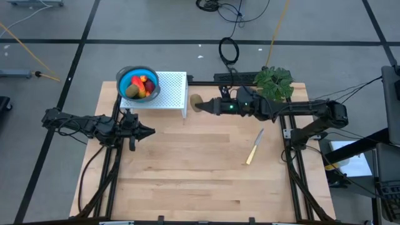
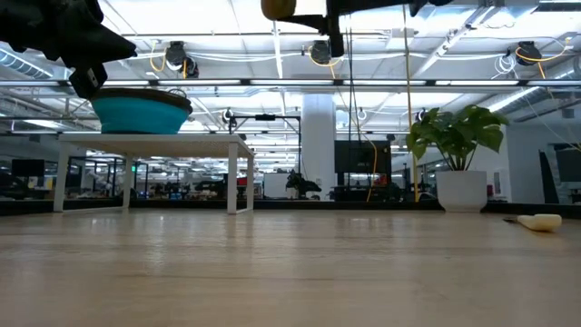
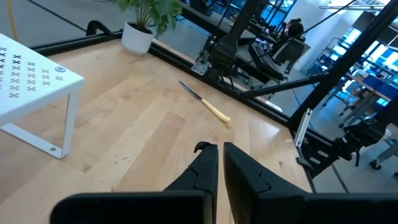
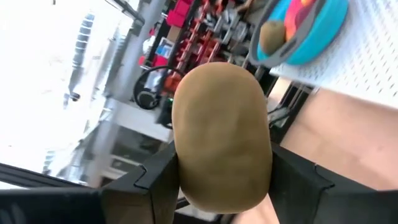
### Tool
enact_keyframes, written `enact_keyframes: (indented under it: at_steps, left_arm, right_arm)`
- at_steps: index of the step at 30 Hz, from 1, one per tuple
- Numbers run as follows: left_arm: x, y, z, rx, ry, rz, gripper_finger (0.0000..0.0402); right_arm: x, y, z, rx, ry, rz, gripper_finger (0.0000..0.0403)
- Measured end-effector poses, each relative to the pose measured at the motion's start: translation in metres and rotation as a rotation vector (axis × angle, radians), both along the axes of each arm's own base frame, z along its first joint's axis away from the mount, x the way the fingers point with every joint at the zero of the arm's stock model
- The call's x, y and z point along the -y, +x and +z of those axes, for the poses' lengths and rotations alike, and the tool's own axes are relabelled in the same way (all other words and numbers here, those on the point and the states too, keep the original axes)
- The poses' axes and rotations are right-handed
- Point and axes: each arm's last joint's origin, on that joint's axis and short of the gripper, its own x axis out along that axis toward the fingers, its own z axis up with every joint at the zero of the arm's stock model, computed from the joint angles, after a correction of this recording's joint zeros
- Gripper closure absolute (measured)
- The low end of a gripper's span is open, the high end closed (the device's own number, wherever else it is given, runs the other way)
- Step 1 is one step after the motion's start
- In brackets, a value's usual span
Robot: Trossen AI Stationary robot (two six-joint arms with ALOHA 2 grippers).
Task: Pick & Place Fruit
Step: Put the kiwi into the blue strainer bowl on the shelf
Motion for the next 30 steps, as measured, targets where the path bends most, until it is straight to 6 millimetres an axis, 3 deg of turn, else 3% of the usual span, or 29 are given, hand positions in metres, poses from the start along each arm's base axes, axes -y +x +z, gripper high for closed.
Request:
enact_keyframes:
  at_steps: [6, 16, 22, 30]
  left_arm:
    - [0.0, 0.0, 0.0, 0.0, 0.0, 0.001, 0.0378]
    - [0.0, 0.0, 0.0, 0.0, -0.009, 0.002, 0.0378]
    - [0.0, 0.0, 0.0, 0.003, -0.064, 0.012, 0.0378]
    - [0.001, 0.003, 0.006, 0.061, -0.094, 0.013, 0.0378]
  right_arm:
    - [0.011, -0.002, 0.006, 0.064, 0.149, 0.061, 0.0211]
    - [0.015, -0.003, 0.008, 0.083, 0.14, 0.059, 0.0211]
    - [0.006, -0.001, 0.005, 0.048, -0.156, 0.081, 0.0208]
    - [-0.009, 0.0, -0.014, -0.168, -0.613, 0.101, 0.0212]
